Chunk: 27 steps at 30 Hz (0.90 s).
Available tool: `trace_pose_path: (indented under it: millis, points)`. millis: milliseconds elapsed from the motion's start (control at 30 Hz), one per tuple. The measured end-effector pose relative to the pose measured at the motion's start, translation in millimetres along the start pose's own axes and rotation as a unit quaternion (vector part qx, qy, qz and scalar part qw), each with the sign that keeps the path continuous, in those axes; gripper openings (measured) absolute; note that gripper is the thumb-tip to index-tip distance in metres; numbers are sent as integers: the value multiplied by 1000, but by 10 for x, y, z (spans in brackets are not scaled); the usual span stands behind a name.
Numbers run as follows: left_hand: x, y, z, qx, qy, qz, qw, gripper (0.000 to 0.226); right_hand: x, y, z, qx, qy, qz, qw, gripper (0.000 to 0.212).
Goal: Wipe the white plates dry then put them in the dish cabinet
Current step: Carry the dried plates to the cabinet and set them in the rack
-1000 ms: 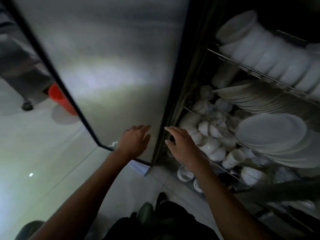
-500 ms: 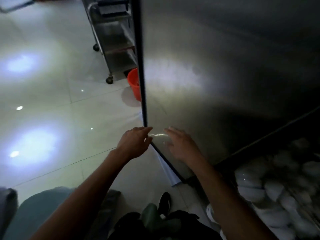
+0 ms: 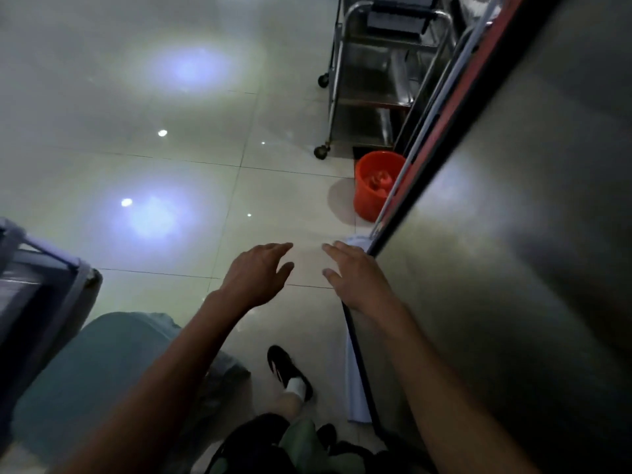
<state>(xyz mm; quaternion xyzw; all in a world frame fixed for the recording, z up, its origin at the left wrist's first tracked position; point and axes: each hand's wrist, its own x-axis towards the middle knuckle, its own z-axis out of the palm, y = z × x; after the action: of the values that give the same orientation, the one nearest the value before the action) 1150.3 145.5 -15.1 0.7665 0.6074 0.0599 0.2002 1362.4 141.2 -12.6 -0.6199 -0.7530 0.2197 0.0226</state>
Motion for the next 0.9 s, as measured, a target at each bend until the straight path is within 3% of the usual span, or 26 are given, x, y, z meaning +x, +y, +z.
trace_pose_path:
  millis: [500,900]
  points:
    - [929,-1459,-904,-47,86,-129,987,47,2022,-1111,-445,-107,-43,-137,984,54]
    - [922,-2820,-1516,-55,159,-299,939,47,3486,-2520,-318,-122,-86,-327,933,55]
